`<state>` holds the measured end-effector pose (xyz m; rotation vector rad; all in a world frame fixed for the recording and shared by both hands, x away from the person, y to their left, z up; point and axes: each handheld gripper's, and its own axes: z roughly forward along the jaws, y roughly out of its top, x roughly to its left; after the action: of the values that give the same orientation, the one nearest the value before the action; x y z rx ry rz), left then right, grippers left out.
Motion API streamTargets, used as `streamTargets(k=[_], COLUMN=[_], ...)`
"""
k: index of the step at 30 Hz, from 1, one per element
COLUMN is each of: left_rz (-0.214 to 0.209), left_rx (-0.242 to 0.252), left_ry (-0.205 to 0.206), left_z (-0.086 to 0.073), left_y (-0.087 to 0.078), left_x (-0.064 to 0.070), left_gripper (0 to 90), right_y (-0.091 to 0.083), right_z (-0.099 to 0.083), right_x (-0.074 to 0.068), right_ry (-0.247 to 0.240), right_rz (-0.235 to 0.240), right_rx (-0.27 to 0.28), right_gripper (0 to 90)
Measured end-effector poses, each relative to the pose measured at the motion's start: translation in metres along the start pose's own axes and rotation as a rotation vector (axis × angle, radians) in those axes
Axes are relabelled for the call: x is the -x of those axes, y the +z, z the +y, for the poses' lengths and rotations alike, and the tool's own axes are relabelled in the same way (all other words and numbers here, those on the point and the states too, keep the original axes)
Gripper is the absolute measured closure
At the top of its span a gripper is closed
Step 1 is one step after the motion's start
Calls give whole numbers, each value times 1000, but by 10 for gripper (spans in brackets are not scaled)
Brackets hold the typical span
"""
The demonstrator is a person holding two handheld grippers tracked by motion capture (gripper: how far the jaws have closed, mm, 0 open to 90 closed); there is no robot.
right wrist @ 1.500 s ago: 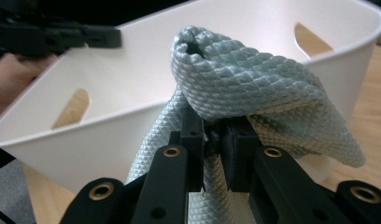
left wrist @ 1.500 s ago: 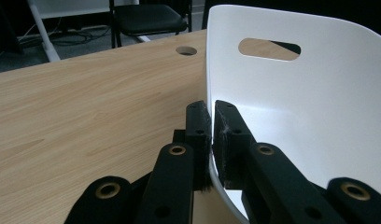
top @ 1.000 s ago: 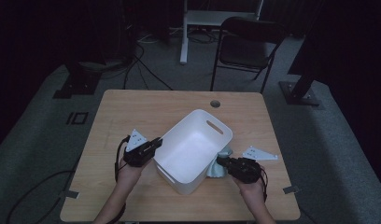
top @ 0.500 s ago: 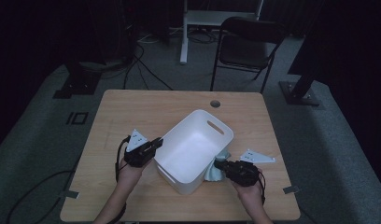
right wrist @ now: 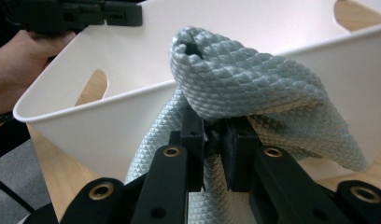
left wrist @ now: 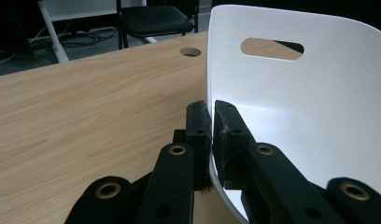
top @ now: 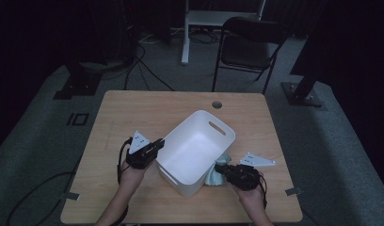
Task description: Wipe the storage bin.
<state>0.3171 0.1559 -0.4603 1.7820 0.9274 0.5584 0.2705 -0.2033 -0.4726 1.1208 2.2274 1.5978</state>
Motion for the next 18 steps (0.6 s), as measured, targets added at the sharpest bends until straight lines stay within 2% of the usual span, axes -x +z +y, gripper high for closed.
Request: streamTargets(k=[2,3,4,6,9,11,15,18], left_rz=[9,11,13,15,16,24,29,19], left_rx=[-1,0,1,-1,2,0,0,0], left_ry=[2,2,0,2,1,4,3,4], left_z=[0,0,0,0,0,0,0,0], left_y=[0,1,1,1,1,1,1,1], left_x=[1,2,2,2,2,3,4,3], left_gripper=[859,860,862,863,863,861,862,862], right_y=[-2,-5,-5,-3,3,6,0,-1], right_z=[1,4,4,2,-4,-10,-4,-1], right_x=[-2,-7,-10,-10,-9,-7,-15,-20], right_ry=[4,-8,-26,-30,-26,-5,-14,-34], right_rz=[14,25,15,14,10,11,46,47], right_rx=[11,24,23,22,0,-23,-2,4], right_gripper=[805,805,805,805,805,805,804,805])
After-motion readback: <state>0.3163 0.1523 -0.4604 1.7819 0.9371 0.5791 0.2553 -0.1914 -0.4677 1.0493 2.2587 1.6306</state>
